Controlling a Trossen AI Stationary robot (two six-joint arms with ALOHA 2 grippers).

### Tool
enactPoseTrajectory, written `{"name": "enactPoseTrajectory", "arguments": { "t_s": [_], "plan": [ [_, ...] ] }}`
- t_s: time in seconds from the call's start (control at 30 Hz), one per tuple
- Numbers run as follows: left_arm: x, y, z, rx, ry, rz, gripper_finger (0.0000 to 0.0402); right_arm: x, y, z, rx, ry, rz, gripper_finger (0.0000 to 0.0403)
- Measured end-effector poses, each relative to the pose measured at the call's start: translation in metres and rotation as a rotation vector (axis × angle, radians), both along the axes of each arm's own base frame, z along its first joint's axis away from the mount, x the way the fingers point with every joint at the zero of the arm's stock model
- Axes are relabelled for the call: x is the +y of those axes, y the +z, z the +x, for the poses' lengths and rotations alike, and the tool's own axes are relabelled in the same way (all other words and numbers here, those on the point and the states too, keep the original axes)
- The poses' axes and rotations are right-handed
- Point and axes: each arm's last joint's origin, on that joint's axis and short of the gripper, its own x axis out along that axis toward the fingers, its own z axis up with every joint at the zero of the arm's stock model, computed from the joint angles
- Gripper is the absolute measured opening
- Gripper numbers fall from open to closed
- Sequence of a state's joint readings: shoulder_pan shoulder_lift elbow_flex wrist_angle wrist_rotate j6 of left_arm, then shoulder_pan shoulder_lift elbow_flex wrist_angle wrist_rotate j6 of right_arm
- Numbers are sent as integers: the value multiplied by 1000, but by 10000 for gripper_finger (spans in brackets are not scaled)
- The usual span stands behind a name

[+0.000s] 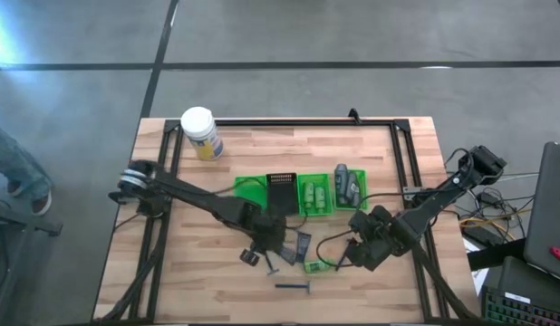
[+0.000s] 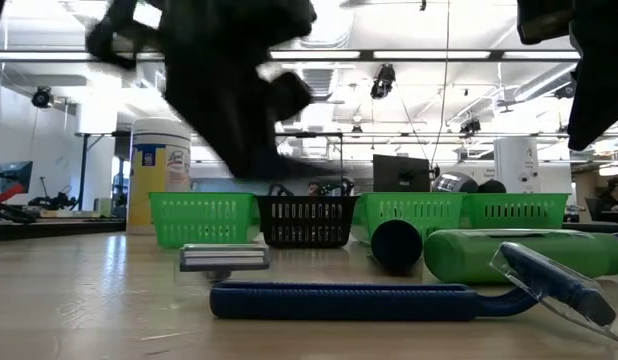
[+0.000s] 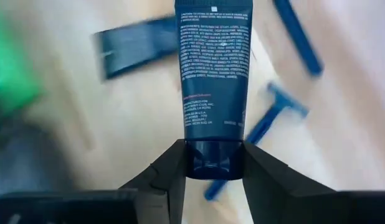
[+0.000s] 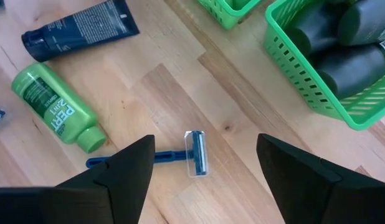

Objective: Pick & Place Travel size toiletries
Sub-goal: Put the black shave cream into the black basket

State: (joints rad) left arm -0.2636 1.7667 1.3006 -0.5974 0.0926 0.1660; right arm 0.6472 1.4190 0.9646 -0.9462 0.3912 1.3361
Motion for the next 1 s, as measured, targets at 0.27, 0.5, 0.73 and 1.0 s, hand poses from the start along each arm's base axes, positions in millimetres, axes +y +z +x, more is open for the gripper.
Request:
{"name": "enactPoseTrajectory", "arguments": {
  "t_s": [0.27,0.5,0.73,1.0],
  "plan": [
    [25,55,-31,-185,1100,-340,127,-11,0,0,30,-109,-11,251],
    [39,26,-26,-381,1601,-821,127,-23,1,5,32,-168,-22,237],
    [45,-19,-17,-337,1794,-839,127,-28,6,4,34,-167,-41,250],
    [47,-21,-5,-350,1737,-763,202,-31,12,-1,23,-162,-39,271]
  ]
}}
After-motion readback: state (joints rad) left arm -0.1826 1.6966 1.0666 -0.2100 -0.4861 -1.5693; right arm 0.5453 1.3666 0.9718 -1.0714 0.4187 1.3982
